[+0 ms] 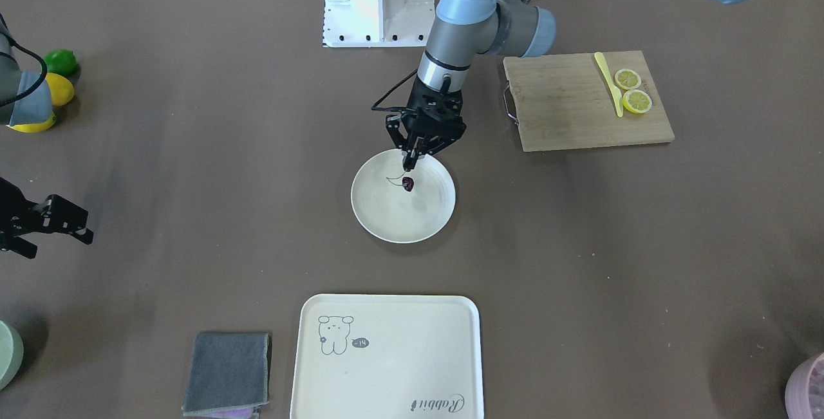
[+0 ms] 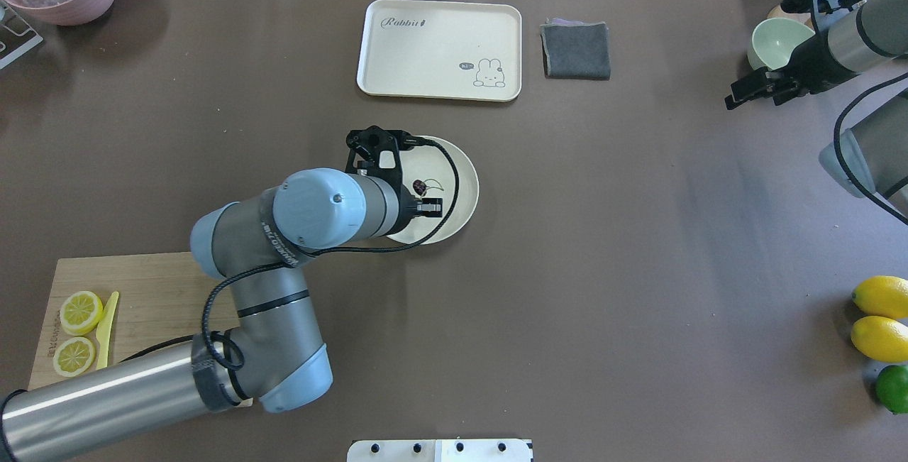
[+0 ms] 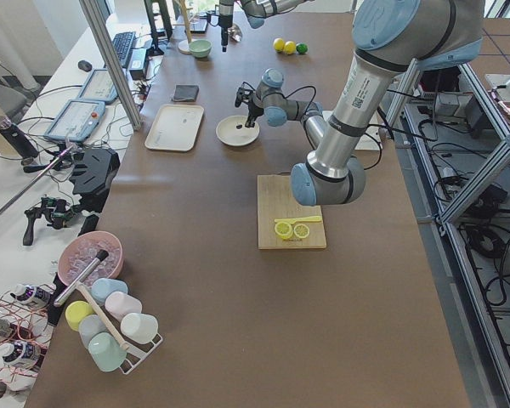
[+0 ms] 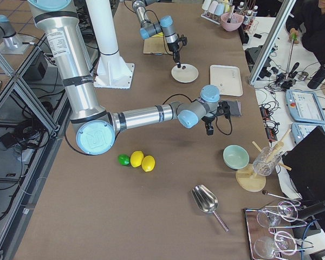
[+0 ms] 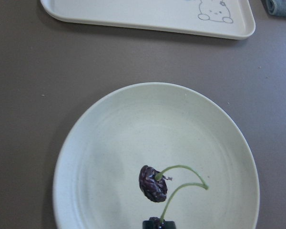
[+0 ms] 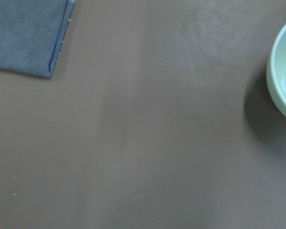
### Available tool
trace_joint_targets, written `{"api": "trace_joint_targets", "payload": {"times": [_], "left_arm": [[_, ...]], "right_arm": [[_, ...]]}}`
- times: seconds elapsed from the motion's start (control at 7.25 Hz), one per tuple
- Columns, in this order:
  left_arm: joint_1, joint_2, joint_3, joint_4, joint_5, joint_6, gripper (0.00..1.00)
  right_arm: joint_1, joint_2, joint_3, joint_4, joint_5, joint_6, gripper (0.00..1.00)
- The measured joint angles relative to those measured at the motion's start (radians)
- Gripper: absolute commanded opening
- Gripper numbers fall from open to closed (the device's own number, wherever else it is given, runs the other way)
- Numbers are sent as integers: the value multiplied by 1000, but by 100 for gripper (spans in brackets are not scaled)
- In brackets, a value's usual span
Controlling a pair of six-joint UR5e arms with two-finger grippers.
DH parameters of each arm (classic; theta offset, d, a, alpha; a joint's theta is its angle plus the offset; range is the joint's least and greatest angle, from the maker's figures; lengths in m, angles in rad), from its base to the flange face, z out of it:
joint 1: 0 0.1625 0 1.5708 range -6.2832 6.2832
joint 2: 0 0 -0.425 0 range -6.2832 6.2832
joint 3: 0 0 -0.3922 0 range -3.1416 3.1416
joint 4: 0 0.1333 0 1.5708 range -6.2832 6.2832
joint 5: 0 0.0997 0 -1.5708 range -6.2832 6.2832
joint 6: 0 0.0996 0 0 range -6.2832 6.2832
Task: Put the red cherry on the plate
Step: 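Lower the cherries onto the white plate and open the left gripper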
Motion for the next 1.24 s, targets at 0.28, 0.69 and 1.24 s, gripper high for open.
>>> {"api": "trace_joint_targets", "payload": {"times": [0.28, 0.69, 1.24], "left_arm": [[10, -81, 105, -6, 48, -15, 34], [-22, -44, 78, -2, 24, -14, 90], [-154, 103, -57, -2, -71, -6, 98]], "right_arm": [[1, -3, 2, 1, 1, 0, 100], [2, -2, 5, -3, 9, 1, 100], [21, -1, 3, -8, 41, -6, 100]]}}
